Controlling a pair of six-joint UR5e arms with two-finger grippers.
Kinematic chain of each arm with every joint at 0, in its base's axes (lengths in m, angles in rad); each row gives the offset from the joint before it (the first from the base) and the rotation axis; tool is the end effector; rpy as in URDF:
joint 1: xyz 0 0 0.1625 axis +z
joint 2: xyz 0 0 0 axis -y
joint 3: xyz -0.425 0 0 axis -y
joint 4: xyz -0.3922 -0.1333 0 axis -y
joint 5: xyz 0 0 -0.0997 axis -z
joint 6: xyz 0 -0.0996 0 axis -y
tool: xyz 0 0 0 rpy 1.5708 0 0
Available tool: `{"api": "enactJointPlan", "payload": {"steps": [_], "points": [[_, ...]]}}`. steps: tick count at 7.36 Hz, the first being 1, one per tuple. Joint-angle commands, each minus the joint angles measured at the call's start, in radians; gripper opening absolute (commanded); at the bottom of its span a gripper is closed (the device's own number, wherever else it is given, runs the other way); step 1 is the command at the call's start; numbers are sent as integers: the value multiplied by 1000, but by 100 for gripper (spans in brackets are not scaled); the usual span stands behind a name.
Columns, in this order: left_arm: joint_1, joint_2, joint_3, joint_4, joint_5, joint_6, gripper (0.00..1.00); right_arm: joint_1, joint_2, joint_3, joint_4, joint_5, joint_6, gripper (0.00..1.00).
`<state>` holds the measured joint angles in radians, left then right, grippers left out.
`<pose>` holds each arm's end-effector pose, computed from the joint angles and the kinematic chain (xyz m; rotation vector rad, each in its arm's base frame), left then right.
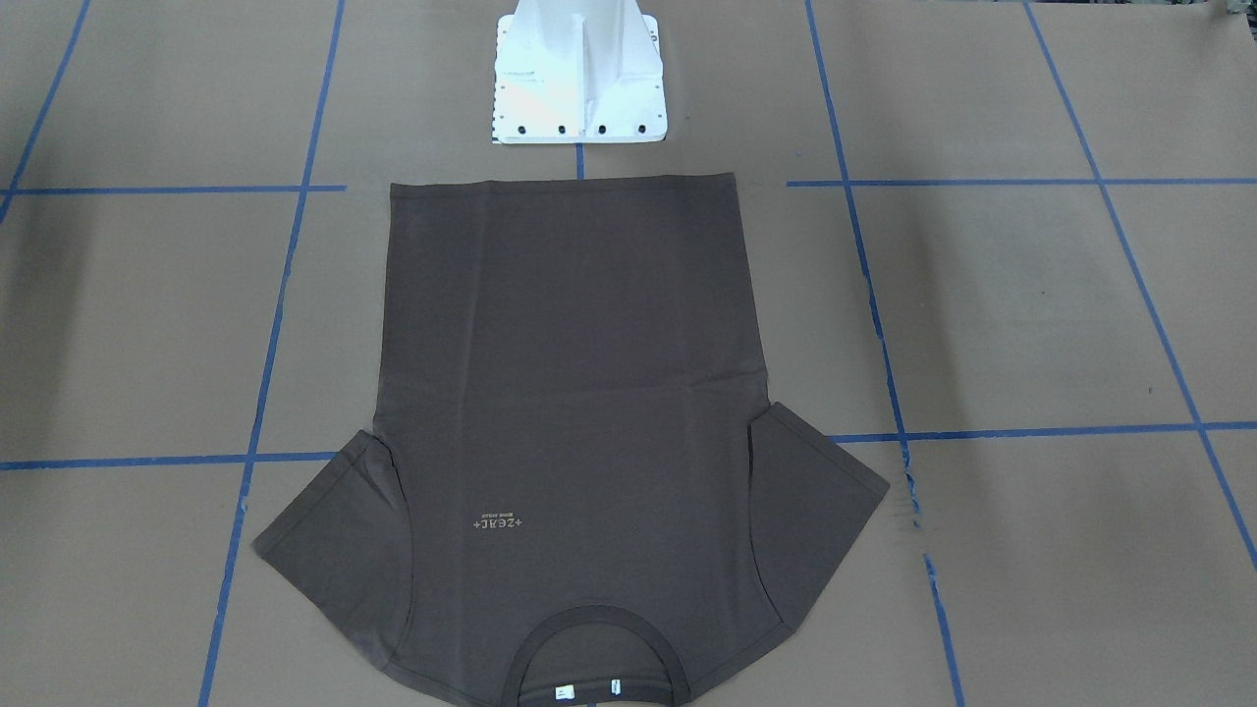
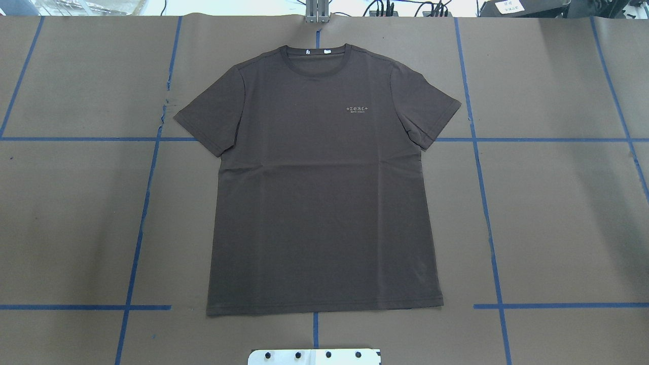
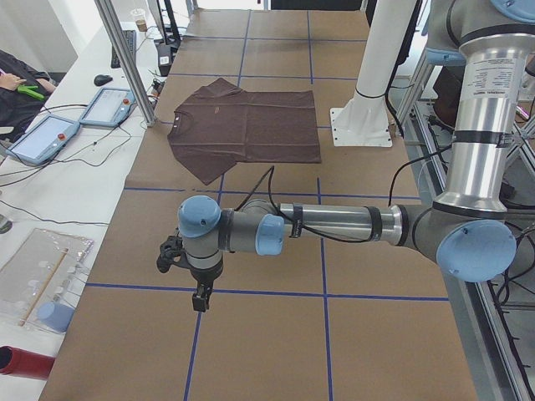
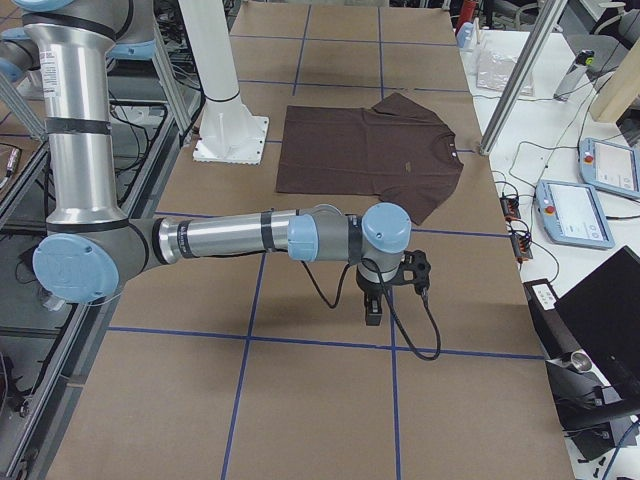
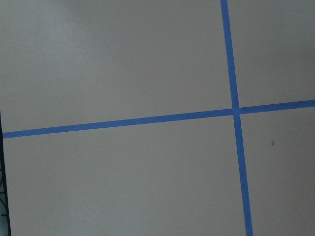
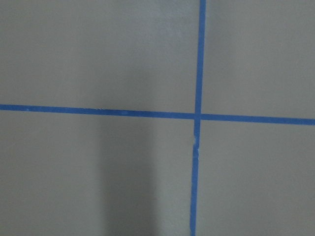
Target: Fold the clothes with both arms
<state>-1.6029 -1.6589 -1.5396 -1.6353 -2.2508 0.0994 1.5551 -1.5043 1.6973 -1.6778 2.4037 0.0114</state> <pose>-0.0879 -0.5348 0.6283 0.1611 0.6703 0.1059 0.0515 -0.5191 0.5695 0.0697 -0.8334 -0.0399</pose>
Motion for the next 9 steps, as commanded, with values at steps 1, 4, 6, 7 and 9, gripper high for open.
{"api": "enactJointPlan", "payload": {"steps": [1, 4, 6, 7, 9], "points": [[12, -57, -33, -132, -29, 5, 100, -90, 178, -62, 0, 18, 83, 100], [21, -44, 15, -314, -32, -4, 100, -294, 385, -247, 135, 51, 215, 100], [60, -62, 13, -313, -30, -13, 100, -413, 410, -403, 585, -80, 629, 100], [72, -73, 18, -317, -29, -102, 100, -475, 449, -482, 663, -191, 732, 100], [124, -105, 21, -316, -29, -194, 100, -527, 538, -586, 665, -198, 748, 100]]}}
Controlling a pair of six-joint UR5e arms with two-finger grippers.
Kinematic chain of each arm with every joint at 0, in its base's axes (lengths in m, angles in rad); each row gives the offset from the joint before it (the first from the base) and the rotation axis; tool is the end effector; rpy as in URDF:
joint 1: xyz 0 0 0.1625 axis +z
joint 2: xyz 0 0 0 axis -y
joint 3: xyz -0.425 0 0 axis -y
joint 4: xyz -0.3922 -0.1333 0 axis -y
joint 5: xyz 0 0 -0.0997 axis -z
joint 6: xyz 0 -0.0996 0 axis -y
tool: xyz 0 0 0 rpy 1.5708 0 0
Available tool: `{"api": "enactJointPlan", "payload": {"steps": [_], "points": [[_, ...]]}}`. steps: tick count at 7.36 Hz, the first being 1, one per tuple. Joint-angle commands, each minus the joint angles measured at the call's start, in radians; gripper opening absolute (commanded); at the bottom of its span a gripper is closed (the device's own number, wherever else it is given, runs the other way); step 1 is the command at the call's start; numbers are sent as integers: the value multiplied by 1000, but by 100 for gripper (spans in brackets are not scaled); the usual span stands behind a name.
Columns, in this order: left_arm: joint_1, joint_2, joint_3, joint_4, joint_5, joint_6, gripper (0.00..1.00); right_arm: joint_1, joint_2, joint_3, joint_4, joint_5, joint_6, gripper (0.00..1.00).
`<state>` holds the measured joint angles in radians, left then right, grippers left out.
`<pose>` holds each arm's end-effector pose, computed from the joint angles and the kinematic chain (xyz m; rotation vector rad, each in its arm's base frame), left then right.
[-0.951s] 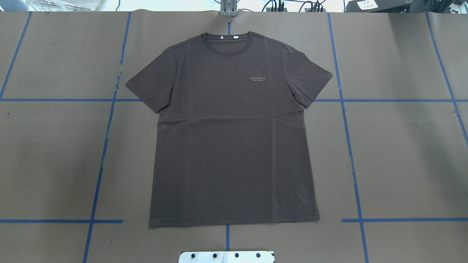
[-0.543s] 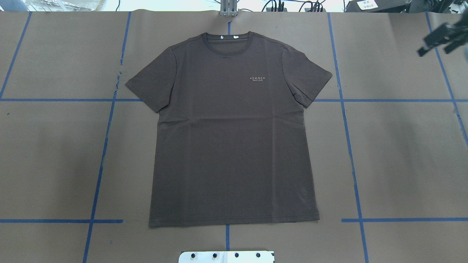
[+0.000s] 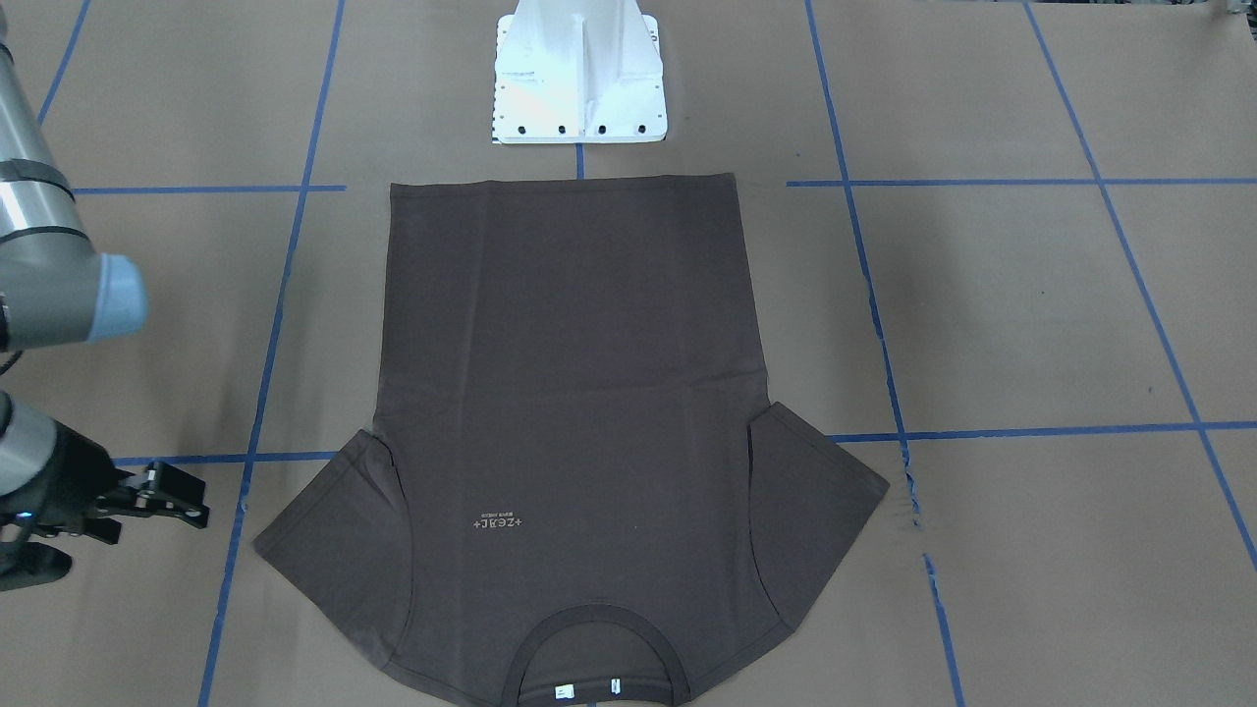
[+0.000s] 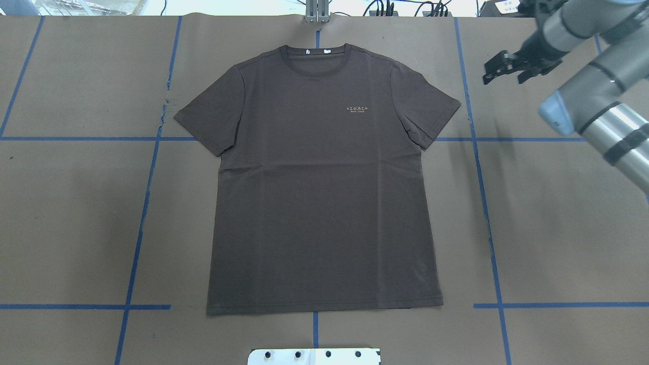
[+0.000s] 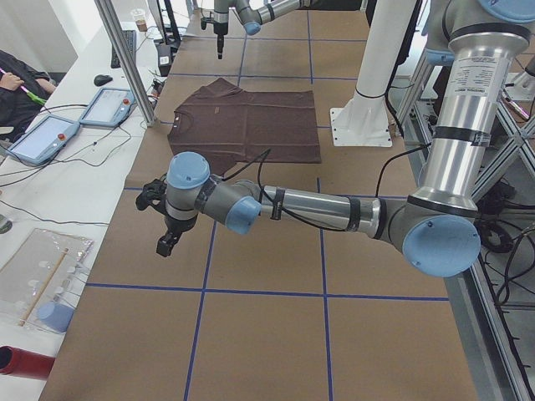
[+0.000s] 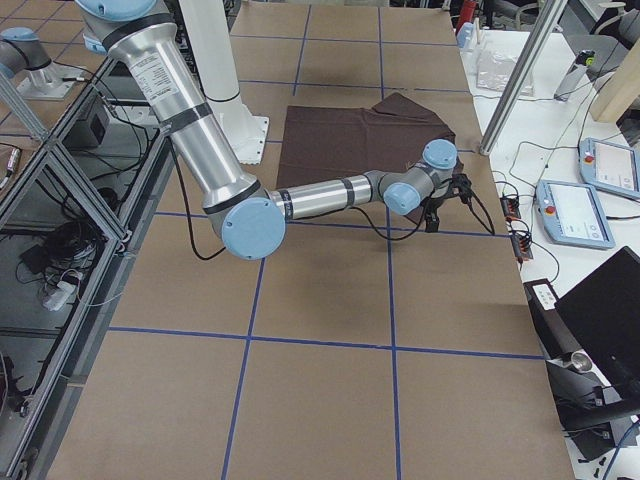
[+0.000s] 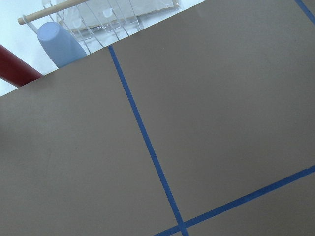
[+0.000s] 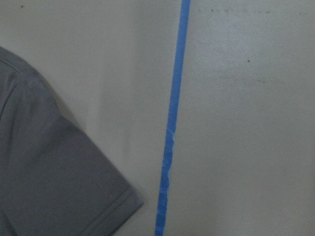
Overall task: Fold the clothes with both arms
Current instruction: 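Move the right gripper over the sleeve nearest it and grasp the sleeve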
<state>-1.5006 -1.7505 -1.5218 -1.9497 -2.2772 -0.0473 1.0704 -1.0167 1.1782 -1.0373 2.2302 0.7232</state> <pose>-0.0272 -0.5922 0.5470 0.4468 0.7185 0.2014 -0.2905 -0.6819 0.4575 0.1843 -0.8998 -0.0221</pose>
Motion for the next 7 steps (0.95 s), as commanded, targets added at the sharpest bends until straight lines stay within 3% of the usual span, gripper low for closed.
{"api": "enactJointPlan", "payload": {"steps": [1, 3, 7], "points": [[22, -15, 5, -2, -2, -46, 100, -55, 75, -96, 26, -27, 39, 100], [22, -24, 8, 0, -2, -46, 100, -93, 110, -140, 28, -75, 42, 99], [20, -24, 3, 0, -4, -46, 100, -110, 106, -176, 25, -83, 42, 96]]}}
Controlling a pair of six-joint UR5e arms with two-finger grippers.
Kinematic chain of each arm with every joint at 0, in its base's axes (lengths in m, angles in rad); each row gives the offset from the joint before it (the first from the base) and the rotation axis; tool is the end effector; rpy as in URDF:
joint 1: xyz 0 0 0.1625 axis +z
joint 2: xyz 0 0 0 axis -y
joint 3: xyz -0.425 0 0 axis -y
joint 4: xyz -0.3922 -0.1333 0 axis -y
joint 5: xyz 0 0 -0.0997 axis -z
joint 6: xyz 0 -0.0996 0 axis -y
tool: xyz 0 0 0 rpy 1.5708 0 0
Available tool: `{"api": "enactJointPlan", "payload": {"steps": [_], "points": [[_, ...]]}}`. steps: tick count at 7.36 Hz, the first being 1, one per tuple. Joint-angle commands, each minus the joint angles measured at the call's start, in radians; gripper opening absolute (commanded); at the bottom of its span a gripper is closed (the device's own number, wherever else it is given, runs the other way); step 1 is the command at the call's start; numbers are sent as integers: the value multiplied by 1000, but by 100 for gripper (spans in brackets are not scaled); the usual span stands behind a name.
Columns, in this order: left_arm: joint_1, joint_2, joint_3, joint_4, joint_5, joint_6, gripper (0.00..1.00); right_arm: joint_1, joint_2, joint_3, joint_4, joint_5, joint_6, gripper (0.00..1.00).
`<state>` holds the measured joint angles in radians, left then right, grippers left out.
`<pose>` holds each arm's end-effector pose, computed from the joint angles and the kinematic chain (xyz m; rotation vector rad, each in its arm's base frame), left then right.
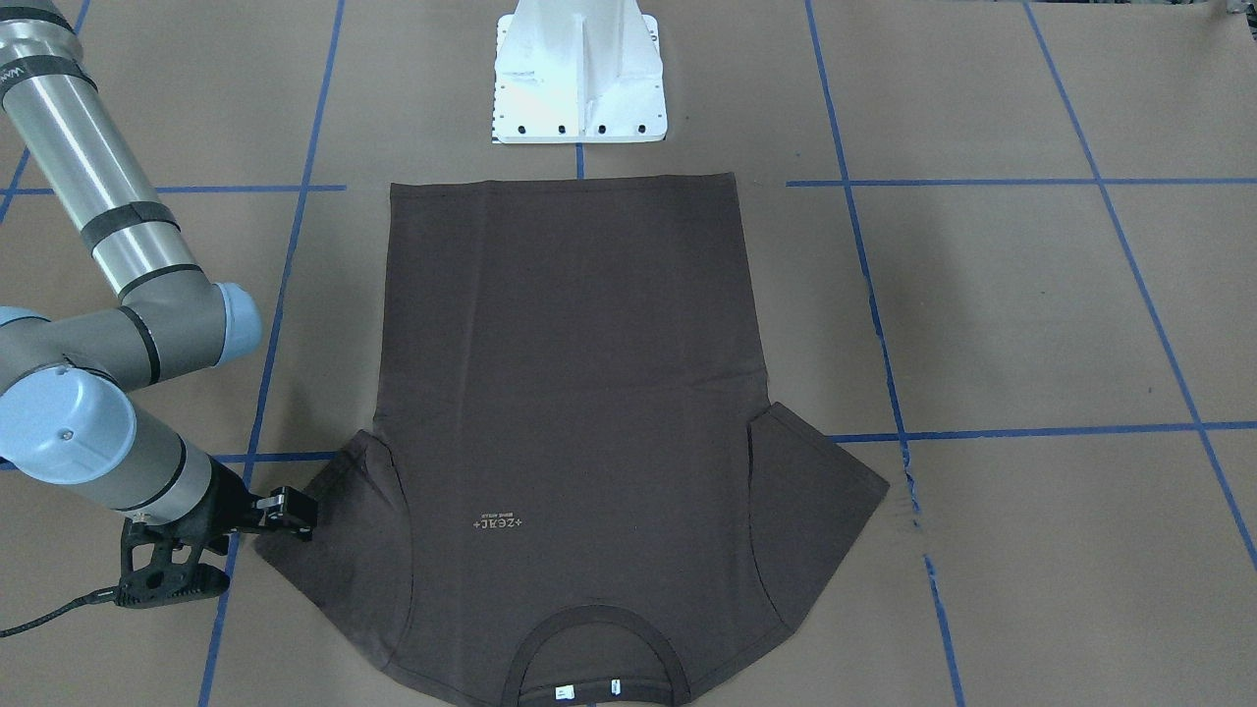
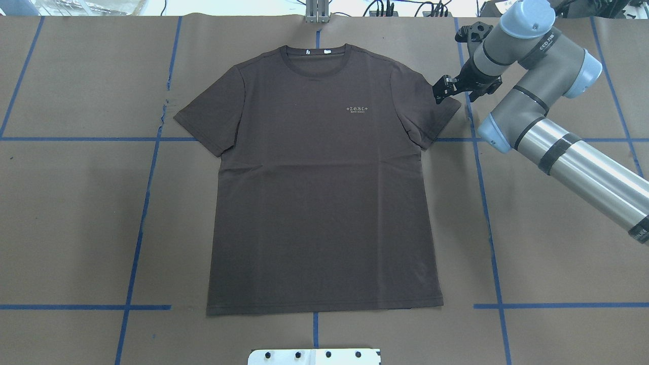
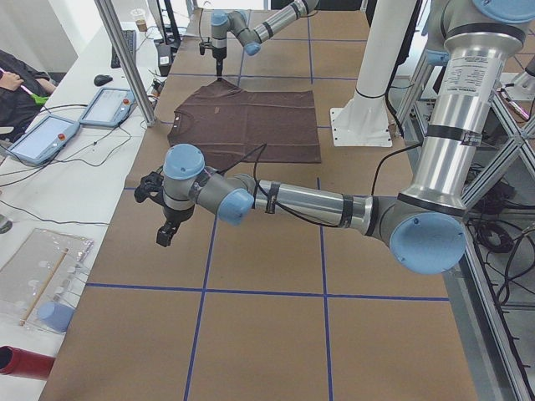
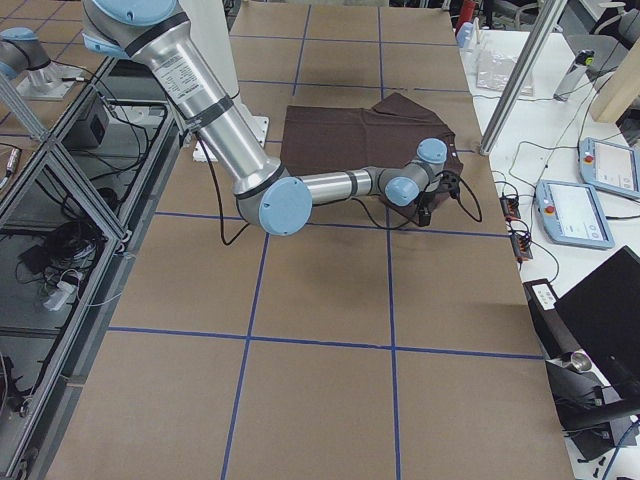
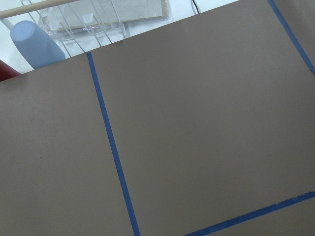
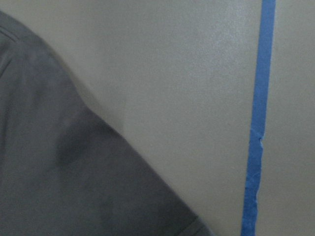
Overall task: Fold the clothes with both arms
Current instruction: 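Move the right gripper over the sleeve nearest it and grasp the sleeve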
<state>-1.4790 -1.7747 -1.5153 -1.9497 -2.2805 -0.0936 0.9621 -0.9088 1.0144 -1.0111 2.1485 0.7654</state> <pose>-0.0133 -0.6019 0.5358 0.4385 0.7366 0.1853 -0.3820 -0.6860 0.4605 0.1469 -0.8385 -0.0450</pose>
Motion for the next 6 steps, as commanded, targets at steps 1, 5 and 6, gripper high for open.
{"api": "enactJointPlan", "payload": {"steps": [1, 5, 6], "points": [[-1, 0, -2, -2, -1, 0, 100, -2, -2, -16, -1, -1, 0, 91], [-1, 0, -2, 0, -1, 2, 100, -2, 2, -16, 0, 1, 0, 1], [-1, 0, -2, 0, -1, 0, 100, -2, 7, -14, -1, 1, 0, 0]]}}
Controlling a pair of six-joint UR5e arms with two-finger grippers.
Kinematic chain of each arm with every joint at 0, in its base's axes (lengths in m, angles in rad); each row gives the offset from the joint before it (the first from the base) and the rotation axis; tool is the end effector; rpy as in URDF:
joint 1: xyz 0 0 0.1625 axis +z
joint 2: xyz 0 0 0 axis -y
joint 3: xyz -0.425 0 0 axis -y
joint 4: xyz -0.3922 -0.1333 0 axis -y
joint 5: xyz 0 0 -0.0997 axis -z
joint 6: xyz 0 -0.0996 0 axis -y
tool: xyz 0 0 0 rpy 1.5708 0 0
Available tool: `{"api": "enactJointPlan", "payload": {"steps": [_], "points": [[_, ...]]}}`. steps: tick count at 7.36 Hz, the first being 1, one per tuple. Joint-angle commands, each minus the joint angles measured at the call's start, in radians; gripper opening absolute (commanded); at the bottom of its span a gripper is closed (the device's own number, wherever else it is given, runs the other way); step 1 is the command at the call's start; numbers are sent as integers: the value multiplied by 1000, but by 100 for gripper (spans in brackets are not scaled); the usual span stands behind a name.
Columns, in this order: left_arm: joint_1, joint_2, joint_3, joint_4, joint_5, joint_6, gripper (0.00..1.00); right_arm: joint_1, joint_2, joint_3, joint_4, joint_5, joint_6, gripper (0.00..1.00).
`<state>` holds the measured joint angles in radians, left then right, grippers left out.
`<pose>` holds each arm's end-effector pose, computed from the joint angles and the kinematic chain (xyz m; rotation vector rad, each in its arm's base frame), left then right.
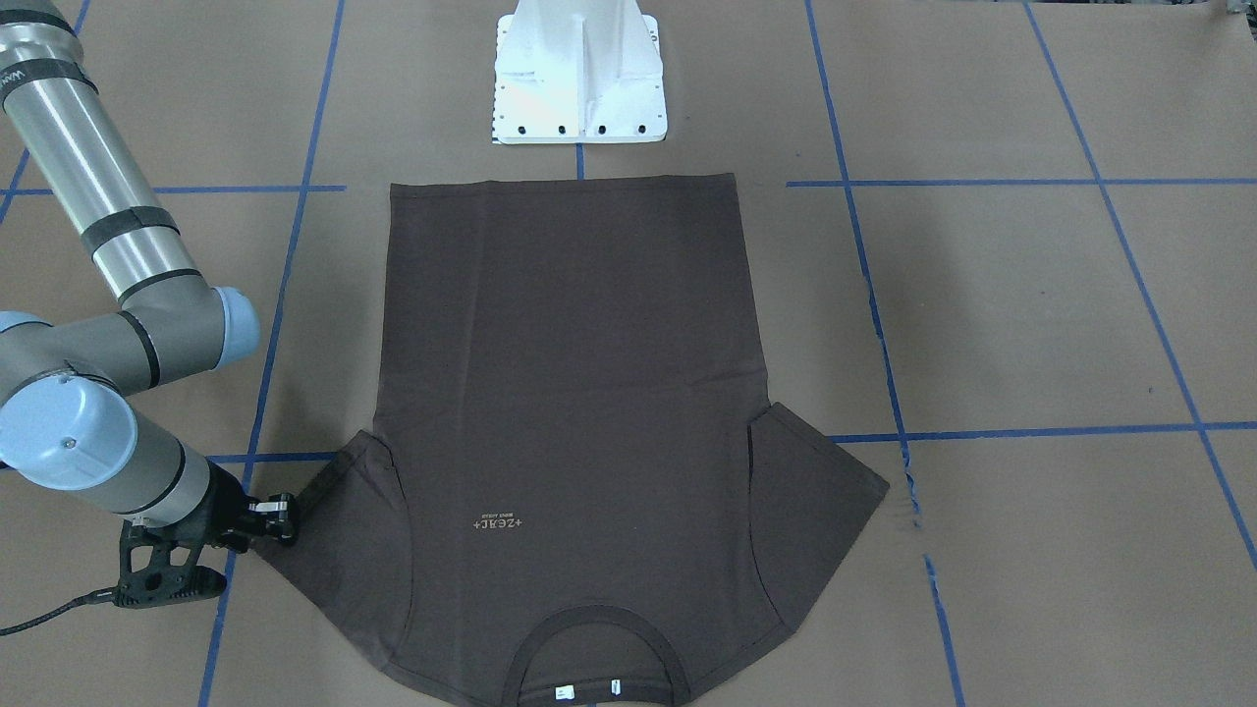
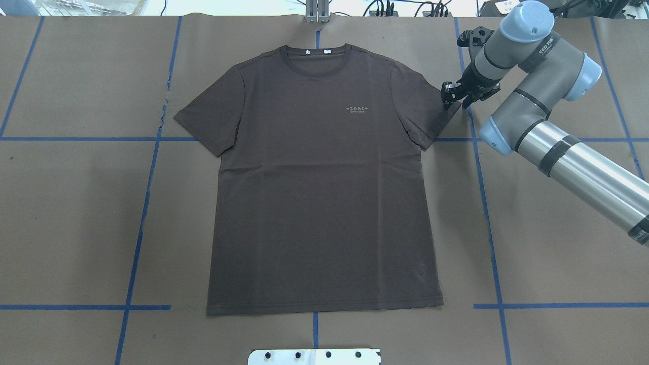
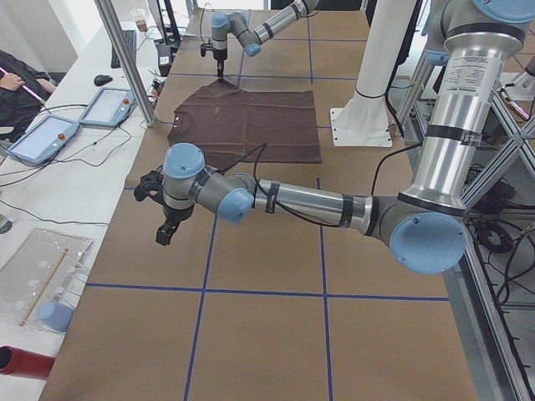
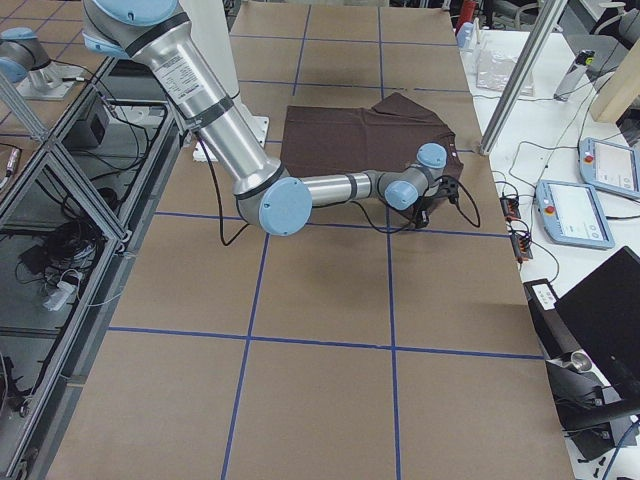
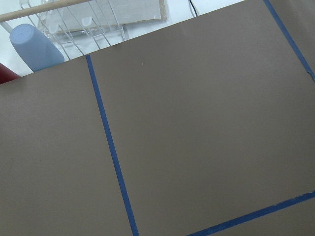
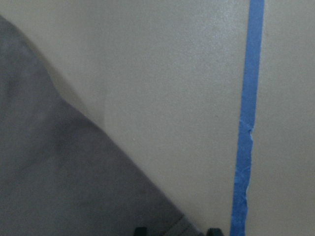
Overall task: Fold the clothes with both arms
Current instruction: 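Move the right gripper over the sleeve nearest it and grasp the sleeve, then fold the sleeve inward across the shirt body with the right gripper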
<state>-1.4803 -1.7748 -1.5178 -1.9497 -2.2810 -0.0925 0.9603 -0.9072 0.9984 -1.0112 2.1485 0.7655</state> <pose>-0.0140 -0.6018 0.5345 0.4418 0.7367 0.1862 -0.3838 -0.6862 0.4676 0.1346 -0.8305 -0.0422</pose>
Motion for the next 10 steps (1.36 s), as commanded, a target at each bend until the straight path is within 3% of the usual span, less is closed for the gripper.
{"api": "enactJointPlan", "payload": {"steps": [1, 6, 10], "points": [[0, 2, -1, 0, 0, -1, 100, 0, 13, 5, -1, 2, 0, 0], [-2, 2, -1, 0, 0, 0, 100, -14, 102, 150, -1, 5, 11, 0], [-3, 3, -2, -2, 0, -1, 100, -196, 174, 149, 5, -211, 54, 0]]}}
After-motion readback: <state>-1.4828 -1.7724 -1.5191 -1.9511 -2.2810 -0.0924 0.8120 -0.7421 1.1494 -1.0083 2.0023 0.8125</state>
